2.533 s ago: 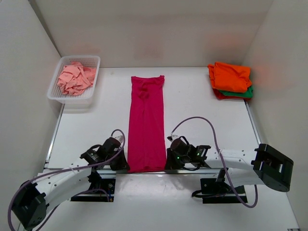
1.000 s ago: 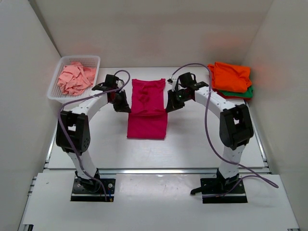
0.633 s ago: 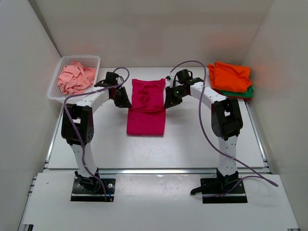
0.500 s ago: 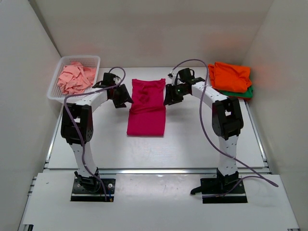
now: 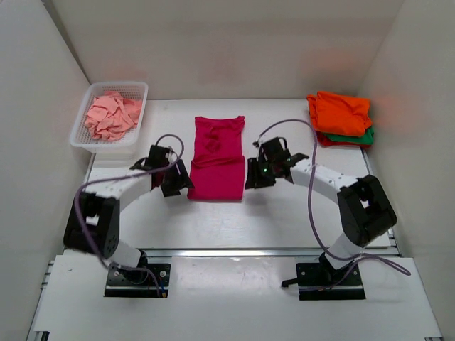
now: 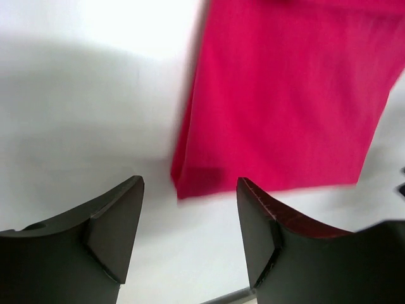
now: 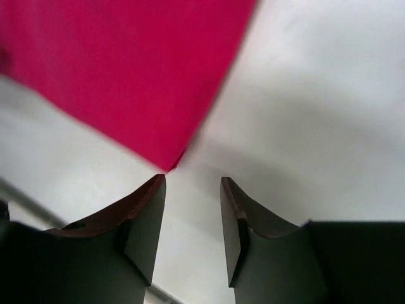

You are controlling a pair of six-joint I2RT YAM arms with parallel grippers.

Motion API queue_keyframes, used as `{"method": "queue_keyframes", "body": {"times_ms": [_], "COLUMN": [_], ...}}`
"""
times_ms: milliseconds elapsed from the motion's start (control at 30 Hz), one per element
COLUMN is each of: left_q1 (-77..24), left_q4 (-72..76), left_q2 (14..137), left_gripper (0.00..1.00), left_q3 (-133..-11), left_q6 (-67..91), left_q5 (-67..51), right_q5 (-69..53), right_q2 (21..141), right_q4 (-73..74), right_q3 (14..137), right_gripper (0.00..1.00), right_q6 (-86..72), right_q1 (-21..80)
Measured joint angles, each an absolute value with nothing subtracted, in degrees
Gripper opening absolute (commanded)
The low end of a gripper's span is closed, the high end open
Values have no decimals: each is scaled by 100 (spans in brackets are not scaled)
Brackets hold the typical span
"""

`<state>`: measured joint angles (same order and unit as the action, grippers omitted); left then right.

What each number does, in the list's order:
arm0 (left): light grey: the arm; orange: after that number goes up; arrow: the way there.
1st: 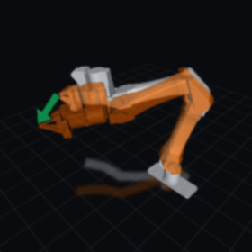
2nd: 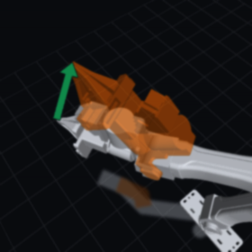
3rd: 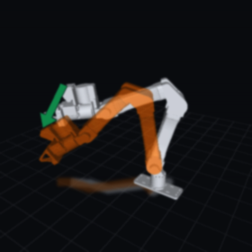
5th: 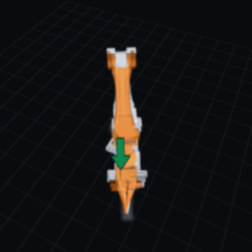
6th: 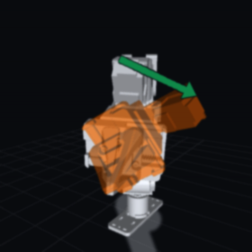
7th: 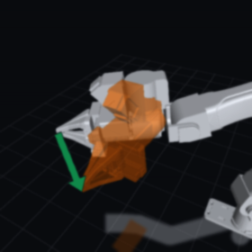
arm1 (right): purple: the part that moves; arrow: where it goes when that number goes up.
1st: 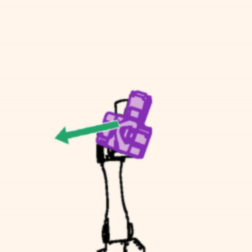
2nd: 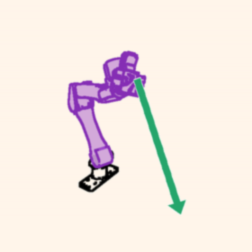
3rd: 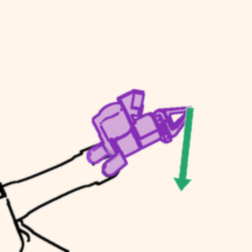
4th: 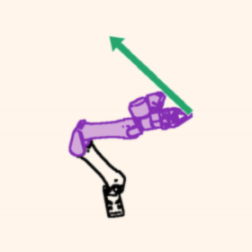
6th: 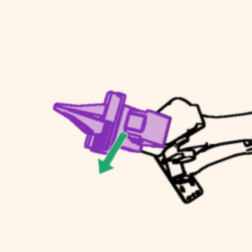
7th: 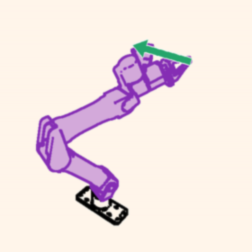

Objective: Fold and stack the t-shirts
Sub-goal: Fold the folded rectangular tshirt in 1/3 of the way, then grab one side of the 2/3 rectangular tshirt with both arms

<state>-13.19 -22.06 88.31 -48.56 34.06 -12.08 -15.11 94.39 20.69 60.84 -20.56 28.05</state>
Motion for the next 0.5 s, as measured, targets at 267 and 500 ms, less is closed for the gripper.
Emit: {"method": "queue_keyframes", "body": {"times_ms": [267,500], "left_q1": [-1774,-1881], "left_q4": [-1693,-1085], "left_q2": [7303,7446], "left_gripper": [70,69], "left_q3": [-3317,-3159], "left_q6": [4023,4477], "left_q5": [-333,-12], "right_q5": [-694,-478], "right_q2": [9002,9000], "right_q4": [1686,1041], "right_q3": [5129,4908], "right_gripper": [48,35], "right_q6": [-3260,-3896], "right_q1": [3699,3752]}}
